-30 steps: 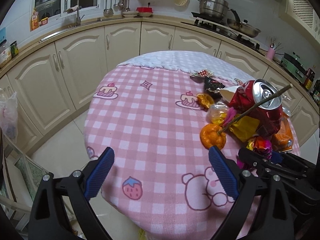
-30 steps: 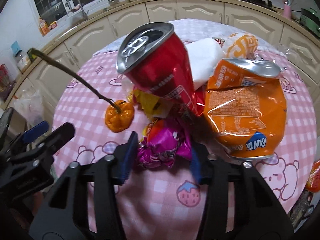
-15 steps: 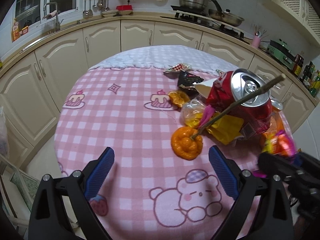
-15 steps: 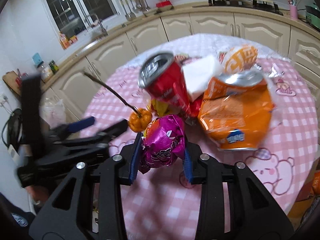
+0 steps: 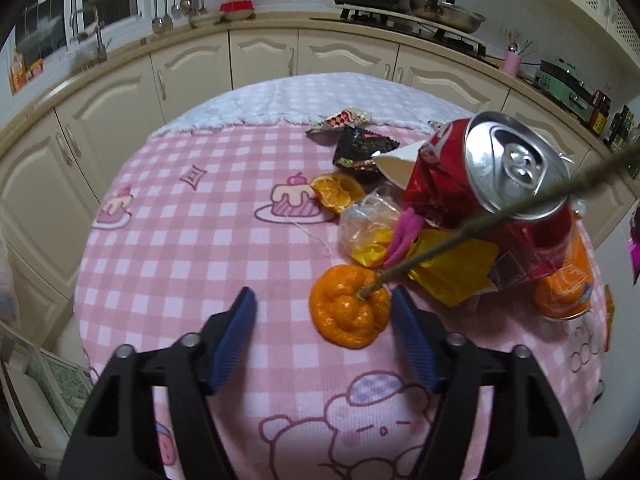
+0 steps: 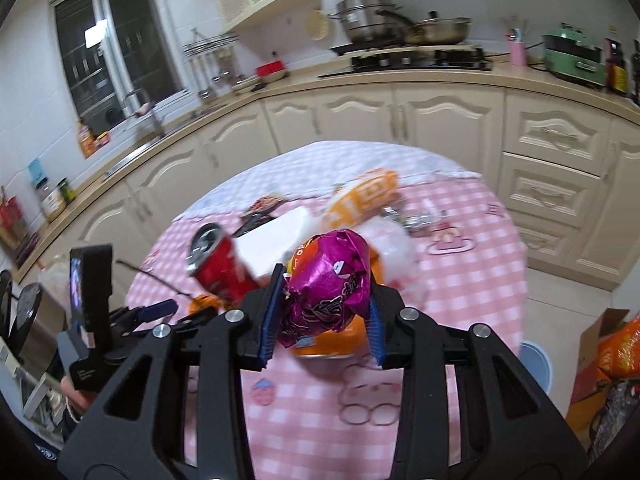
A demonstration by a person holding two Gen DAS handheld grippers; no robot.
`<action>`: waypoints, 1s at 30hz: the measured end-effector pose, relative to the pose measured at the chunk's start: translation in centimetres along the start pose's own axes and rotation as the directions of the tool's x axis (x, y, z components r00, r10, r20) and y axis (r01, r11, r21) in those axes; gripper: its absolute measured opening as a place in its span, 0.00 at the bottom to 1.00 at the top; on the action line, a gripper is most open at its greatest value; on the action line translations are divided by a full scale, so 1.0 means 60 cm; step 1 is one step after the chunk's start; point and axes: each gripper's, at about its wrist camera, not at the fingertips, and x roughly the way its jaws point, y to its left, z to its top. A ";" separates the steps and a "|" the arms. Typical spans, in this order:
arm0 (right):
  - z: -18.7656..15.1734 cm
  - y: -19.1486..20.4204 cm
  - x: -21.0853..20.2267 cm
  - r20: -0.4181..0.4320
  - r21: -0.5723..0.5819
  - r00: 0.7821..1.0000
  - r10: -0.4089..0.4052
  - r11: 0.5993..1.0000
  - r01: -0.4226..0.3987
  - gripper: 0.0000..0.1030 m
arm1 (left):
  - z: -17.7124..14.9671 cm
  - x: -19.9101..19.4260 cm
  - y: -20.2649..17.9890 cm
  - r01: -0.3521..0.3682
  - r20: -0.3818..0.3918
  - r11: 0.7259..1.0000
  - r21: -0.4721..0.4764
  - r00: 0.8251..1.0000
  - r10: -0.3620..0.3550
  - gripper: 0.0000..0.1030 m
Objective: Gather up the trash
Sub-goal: 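Grasp the orange fruit on a stick with the left gripper, then carry both items over the blue bucket and open both grippers to drop them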
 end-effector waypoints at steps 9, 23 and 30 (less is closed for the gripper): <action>-0.006 -0.023 0.000 -0.009 0.023 1.000 -0.015 1.000 0.015 0.35 | -0.009 -0.009 0.009 -0.023 0.026 1.000 0.000 0.999 0.023 0.35; -0.016 -0.047 -0.024 -0.001 0.047 1.000 0.012 0.999 -0.012 0.35 | -0.020 -0.079 -0.023 0.002 0.099 0.999 0.035 0.995 -0.005 0.35; -0.031 -0.092 -0.037 -0.020 0.094 1.000 0.007 0.996 -0.005 0.35 | -0.023 -0.123 -0.061 0.003 0.152 0.998 0.057 0.988 -0.012 0.35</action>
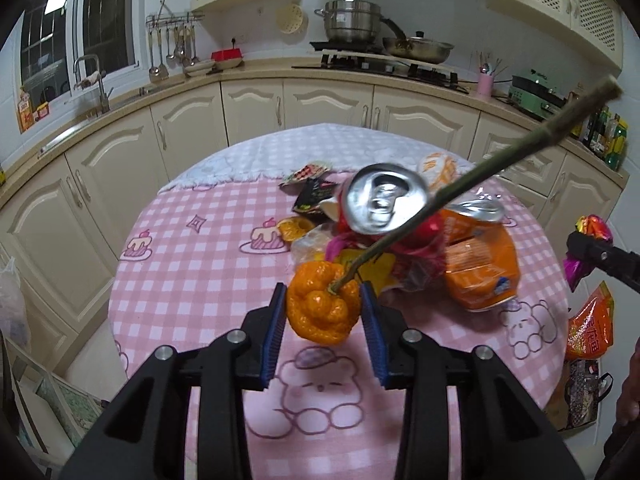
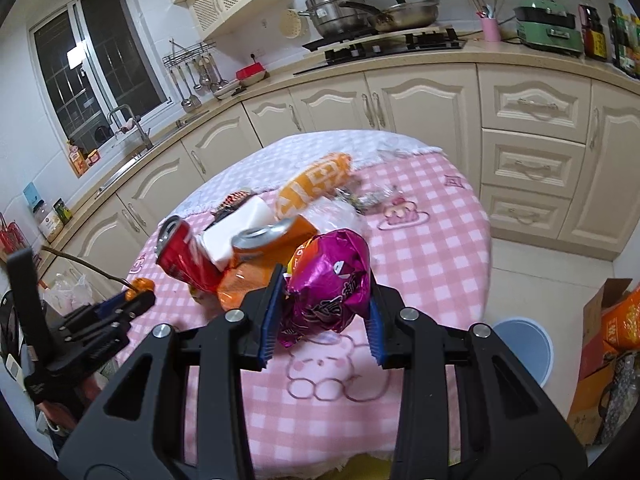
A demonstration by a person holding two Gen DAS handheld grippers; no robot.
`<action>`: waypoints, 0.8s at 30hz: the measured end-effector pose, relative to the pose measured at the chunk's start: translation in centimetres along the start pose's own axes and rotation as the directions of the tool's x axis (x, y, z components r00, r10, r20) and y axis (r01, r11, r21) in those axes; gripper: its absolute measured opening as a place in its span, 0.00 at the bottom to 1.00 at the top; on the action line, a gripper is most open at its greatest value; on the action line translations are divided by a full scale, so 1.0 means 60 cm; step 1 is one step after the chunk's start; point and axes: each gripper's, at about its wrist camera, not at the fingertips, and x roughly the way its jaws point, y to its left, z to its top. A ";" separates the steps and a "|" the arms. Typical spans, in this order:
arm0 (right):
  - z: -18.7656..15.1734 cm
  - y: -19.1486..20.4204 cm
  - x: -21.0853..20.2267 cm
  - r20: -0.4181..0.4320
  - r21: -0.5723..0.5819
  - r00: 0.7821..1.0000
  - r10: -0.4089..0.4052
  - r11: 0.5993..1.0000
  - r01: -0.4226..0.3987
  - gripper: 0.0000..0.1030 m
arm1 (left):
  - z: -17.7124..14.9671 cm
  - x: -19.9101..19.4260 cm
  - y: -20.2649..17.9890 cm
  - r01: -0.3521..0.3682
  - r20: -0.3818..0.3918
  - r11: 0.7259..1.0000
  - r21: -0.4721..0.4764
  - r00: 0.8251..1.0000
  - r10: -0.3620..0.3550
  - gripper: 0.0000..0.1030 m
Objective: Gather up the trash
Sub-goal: 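Carry both items over the blue bucket and open both grippers to drop them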
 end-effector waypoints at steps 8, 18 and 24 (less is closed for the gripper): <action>-0.012 -0.086 -0.062 0.044 0.064 0.998 -0.049 0.997 0.046 0.35 | 0.011 -0.018 -0.125 0.071 0.022 0.993 0.092 0.997 -0.073 0.35; -0.045 -0.237 -0.158 0.077 0.183 0.979 -0.191 0.967 0.174 0.35 | 0.007 -0.016 -0.330 0.239 -0.012 0.933 0.271 0.970 -0.245 0.35; -0.076 -0.330 -0.202 0.055 0.262 0.957 -0.286 0.929 0.263 0.35 | -0.016 0.003 -0.454 0.335 -0.088 0.870 0.362 0.941 -0.326 0.35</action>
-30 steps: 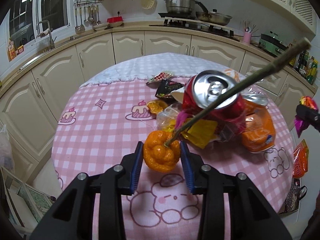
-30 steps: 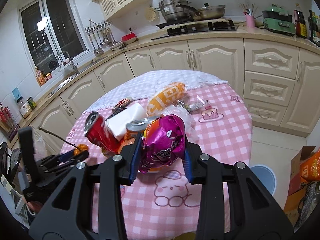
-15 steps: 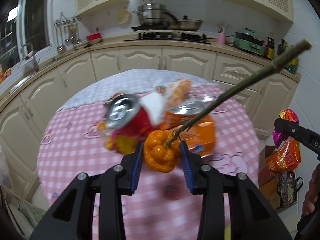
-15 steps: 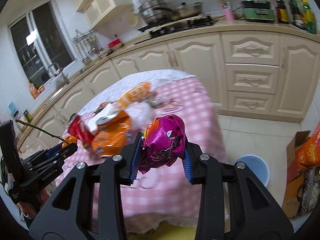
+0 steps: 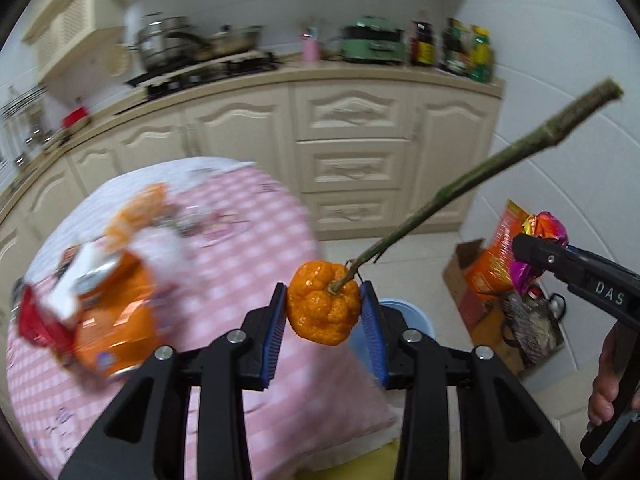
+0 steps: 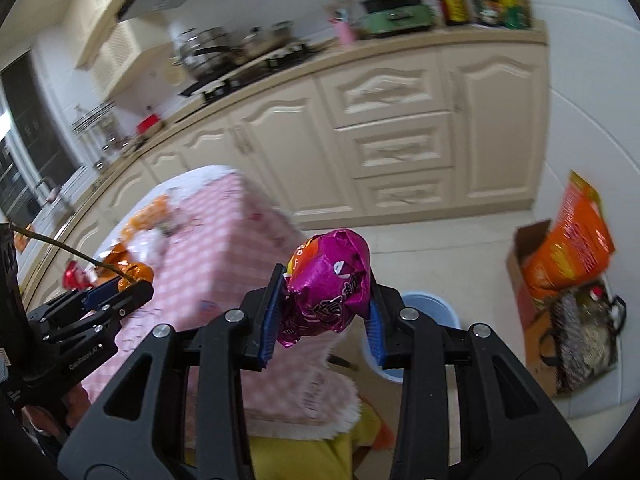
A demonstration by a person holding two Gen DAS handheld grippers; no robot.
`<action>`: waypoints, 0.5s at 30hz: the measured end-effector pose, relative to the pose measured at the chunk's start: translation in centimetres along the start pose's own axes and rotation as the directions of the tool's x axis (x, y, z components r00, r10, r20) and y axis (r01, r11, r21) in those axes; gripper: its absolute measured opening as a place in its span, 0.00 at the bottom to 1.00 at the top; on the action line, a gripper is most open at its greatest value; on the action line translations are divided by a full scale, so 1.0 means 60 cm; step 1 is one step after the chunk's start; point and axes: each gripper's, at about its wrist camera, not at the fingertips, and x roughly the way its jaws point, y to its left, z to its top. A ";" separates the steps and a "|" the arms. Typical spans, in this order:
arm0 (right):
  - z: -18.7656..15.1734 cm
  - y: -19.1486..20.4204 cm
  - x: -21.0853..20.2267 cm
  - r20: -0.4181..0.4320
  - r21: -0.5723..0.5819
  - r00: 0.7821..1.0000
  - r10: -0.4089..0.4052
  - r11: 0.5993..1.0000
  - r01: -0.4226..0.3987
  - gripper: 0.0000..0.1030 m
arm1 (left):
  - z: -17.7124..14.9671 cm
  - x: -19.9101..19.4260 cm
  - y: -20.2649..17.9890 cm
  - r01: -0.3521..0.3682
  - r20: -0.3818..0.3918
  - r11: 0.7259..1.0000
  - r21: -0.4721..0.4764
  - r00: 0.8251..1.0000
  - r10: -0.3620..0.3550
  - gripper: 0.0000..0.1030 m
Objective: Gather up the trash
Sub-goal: 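Carry both items over the blue bucket and open both grippers to drop them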
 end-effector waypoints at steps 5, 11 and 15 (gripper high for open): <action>-0.007 -0.071 -0.008 -0.005 0.052 0.998 -0.064 0.997 0.064 0.35 | 0.013 0.068 -0.085 0.090 -0.065 0.994 0.060 0.994 -0.086 0.35; -0.011 -0.156 0.018 -0.042 0.121 0.990 -0.138 0.982 0.142 0.35 | 0.014 0.172 -0.181 0.207 -0.184 0.971 0.119 0.966 -0.184 0.35; -0.010 -0.190 0.052 -0.086 0.145 0.983 -0.163 0.974 0.174 0.35 | 0.016 0.236 -0.215 0.242 -0.258 0.962 0.124 0.944 -0.204 0.36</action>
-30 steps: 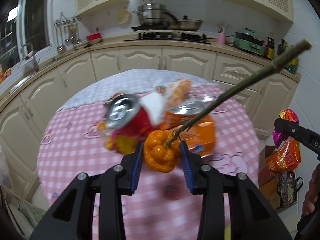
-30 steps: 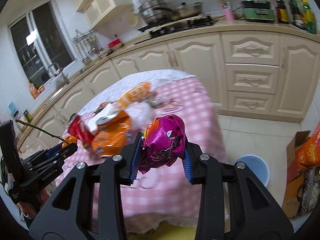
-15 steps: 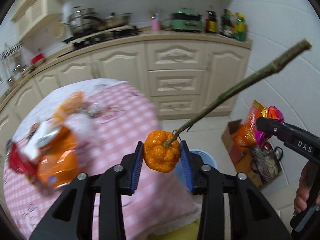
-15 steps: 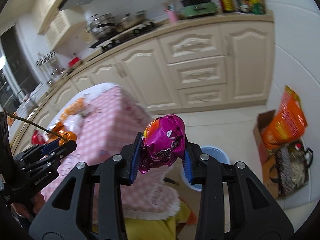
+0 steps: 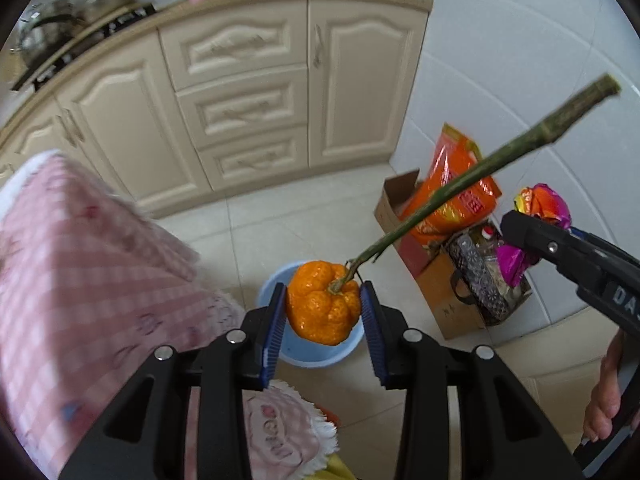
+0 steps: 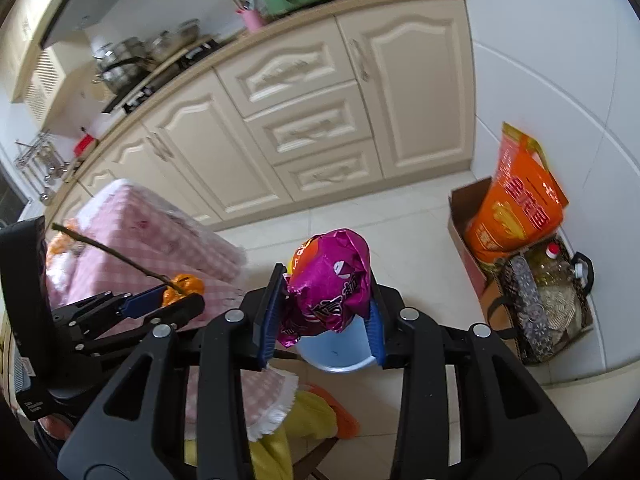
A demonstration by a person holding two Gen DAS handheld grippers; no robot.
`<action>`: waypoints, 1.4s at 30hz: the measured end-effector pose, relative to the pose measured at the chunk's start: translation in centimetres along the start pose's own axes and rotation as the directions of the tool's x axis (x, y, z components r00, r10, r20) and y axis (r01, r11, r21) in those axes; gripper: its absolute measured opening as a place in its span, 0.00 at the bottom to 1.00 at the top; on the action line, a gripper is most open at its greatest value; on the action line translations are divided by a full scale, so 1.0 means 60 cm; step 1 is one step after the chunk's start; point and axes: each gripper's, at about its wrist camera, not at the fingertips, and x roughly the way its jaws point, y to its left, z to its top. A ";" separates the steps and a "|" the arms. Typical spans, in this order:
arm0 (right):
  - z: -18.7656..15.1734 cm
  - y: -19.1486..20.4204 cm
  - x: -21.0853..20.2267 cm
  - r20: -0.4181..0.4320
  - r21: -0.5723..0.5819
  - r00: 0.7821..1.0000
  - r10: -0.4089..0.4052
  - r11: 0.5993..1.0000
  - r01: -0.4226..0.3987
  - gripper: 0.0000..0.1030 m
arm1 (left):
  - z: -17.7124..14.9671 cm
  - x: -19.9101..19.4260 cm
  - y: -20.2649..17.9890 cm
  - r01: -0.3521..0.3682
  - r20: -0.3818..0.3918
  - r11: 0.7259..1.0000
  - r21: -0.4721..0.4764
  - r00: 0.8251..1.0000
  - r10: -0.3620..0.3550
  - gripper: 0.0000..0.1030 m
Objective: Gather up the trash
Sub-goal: 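Carry both items over the blue bucket and open both grippers to drop them, then move both open grippers back toward the table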
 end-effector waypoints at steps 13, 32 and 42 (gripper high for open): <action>0.015 -0.012 0.097 -0.110 0.004 0.994 0.023 1.000 -0.023 0.35 | 0.053 0.078 0.059 -0.051 -0.055 0.997 -0.061 0.997 0.048 0.67; 0.022 0.053 0.152 -0.192 -0.077 0.981 0.039 0.995 -0.055 0.71 | 0.048 -0.005 0.117 -0.186 0.016 0.978 -0.091 0.982 0.188 0.68; 0.015 0.089 0.085 -0.141 -0.117 0.989 0.049 0.991 -0.066 0.71 | 0.037 -0.051 0.106 -0.172 0.072 0.981 -0.086 0.981 0.178 0.68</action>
